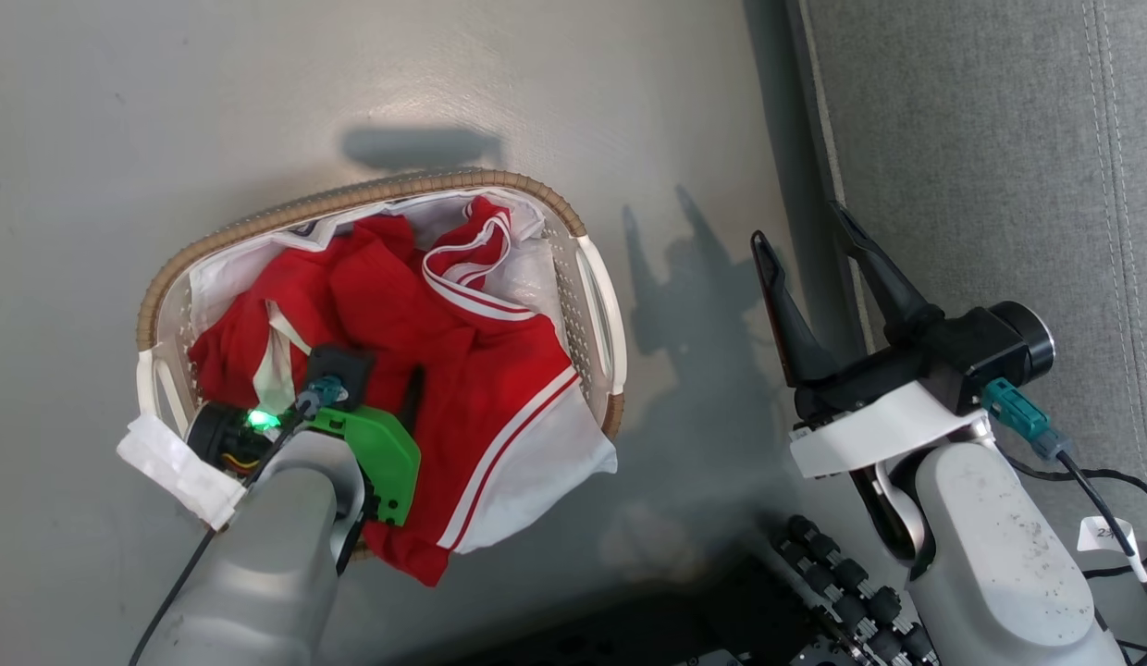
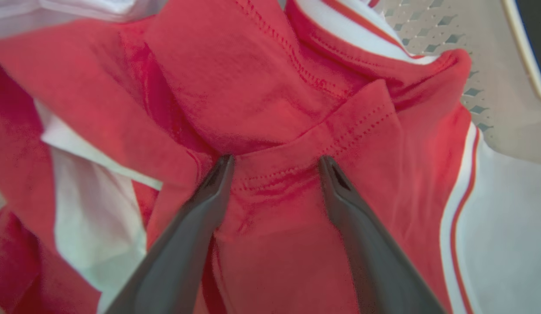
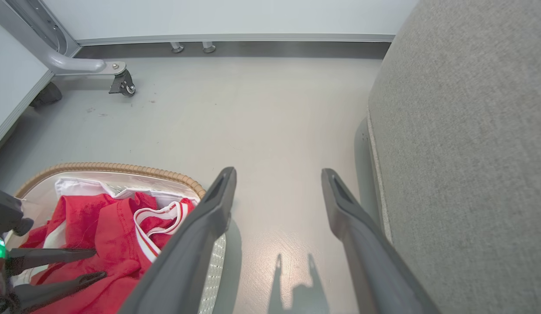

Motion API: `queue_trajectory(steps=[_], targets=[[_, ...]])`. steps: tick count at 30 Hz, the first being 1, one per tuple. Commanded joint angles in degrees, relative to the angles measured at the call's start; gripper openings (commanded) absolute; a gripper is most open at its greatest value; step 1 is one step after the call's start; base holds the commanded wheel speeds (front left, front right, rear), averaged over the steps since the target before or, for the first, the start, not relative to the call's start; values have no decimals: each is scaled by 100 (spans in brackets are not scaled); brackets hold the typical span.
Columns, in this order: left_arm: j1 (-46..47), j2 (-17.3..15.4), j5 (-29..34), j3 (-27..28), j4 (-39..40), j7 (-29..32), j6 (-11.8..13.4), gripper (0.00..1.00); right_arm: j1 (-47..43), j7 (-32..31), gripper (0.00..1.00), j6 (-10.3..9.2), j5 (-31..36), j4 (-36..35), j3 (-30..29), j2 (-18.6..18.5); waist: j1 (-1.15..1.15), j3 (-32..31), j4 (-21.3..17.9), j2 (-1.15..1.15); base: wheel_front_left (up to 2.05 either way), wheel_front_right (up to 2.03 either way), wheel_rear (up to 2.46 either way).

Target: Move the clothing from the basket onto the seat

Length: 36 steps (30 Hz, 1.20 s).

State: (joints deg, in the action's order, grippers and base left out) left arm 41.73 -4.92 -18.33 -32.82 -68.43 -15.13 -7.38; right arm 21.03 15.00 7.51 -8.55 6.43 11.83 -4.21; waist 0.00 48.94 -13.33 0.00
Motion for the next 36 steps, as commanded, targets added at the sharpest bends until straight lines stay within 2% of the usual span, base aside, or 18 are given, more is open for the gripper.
queue_trajectory(steps=[1,12,17,23,24,25,26,31,36], targets=[[148,-62,-28,-26,14,-4,-15,100,84,27,100,-4,-42,10,24,22,0,57,-38,0,0,0,0],[388,-56,-200,-518,-160,39,-15,100,155,27,100,-4,-118,78,132,79,0,287,-173,0,0,0,0],[425,-11,-592,-902,-60,230,-15,100,183,27,100,-4,-130,98,160,102,0,374,-207,0,0,0,0],[468,-153,-1175,-1449,204,430,-15,100,208,27,100,-4,-170,112,184,116,0,435,-220,0,0,0,0],[474,-174,-1243,-1525,225,456,-16,96,207,27,100,-4,-176,115,186,117,0,438,-221,0,0,0,0],[472,-195,-1329,-1635,267,484,-16,44,206,27,100,-4,-181,122,189,118,0,439,-221,0,0,0,0],[475,-223,-1395,-1722,301,491,-16,0,209,27,100,-4,-177,128,190,118,0,439,-221,0,0,0,0],[486,-336,-1703,-2217,412,391,-16,0,242,27,100,-4,-140,162,191,122,0,350,-212,0,0,0,0],[417,-311,-2087,-2386,377,196,-16,0,204,27,100,-4,-130,209,172,122,0,54,-186,0,0,0,0]])
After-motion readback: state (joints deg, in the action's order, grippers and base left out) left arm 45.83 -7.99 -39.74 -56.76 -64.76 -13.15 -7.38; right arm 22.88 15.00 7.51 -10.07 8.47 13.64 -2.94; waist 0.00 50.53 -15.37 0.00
